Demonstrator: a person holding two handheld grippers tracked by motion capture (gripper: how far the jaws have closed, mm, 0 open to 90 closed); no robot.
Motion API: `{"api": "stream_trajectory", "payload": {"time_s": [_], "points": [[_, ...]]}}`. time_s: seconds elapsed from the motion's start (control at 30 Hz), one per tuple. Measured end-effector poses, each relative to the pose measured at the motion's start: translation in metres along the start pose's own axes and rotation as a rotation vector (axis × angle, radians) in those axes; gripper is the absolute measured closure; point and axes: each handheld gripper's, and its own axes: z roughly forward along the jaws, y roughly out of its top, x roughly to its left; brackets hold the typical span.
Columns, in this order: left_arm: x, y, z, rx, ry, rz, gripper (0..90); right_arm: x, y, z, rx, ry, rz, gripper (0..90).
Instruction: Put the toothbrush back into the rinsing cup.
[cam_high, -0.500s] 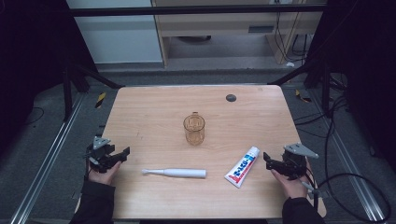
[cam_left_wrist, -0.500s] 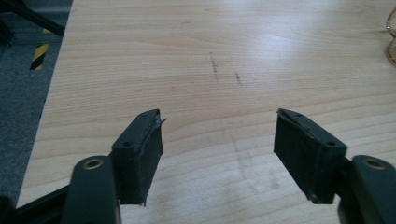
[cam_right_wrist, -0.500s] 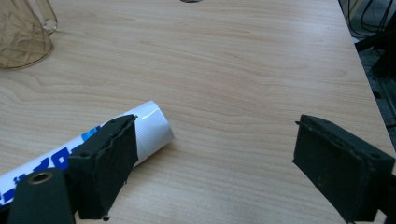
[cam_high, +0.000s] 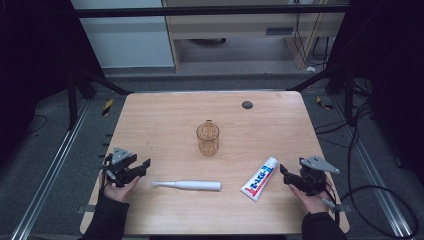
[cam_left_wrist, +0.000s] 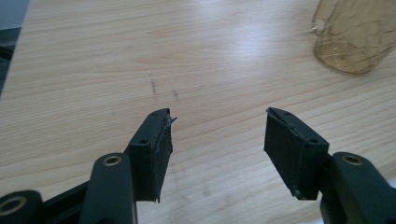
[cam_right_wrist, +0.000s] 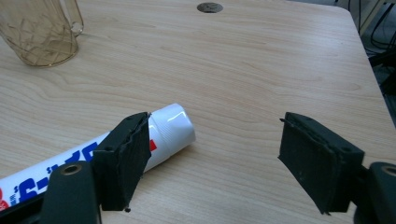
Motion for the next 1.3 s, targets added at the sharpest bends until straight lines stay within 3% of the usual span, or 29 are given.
{"api": "stream_trajectory", "payload": {"time_s": [0.2, 0.33, 0.57, 0.73, 0.87, 0.93, 1.0, 1.3], "points": [[-0.019, 0.005, -0.001, -0.015, -0.052, 0.019, 42.5, 0.005, 0.0, 0.001, 0.018, 0.006, -0.023, 30.8], [-0.039, 0.009, -0.001, -0.028, -0.114, 0.033, 48.1, 0.008, -0.001, 0.002, 0.039, 0.006, -0.042, 35.0], [-0.059, 0.013, 0.004, -0.02, -0.171, 0.043, 56.6, 0.01, 0.0, 0.002, 0.053, 0.012, -0.054, 39.6], [-0.071, 0.016, 0.008, -0.013, -0.197, 0.051, 62.7, 0.01, 0.001, 0.0, 0.037, 0.02, -0.055, 43.8], [-0.093, 0.018, 0.016, 0.019, -0.224, 0.088, 66.0, 0.011, 0.001, 0.0, 0.03, 0.022, -0.072, 46.6], [-0.097, 0.019, 0.017, 0.025, -0.229, 0.098, 67.5, 0.012, 0.001, 0.0, 0.02, 0.025, -0.089, 48.1], [-0.108, 0.019, 0.021, 0.037, -0.241, 0.119, 69.0, 0.012, 0.002, 0.0, 0.041, 0.036, -0.082, 48.6], [-0.126, 0.019, 0.026, 0.043, -0.257, 0.145, 79.7, 0.014, -0.001, 0.003, 0.033, 0.038, -0.074, 46.7]]}}
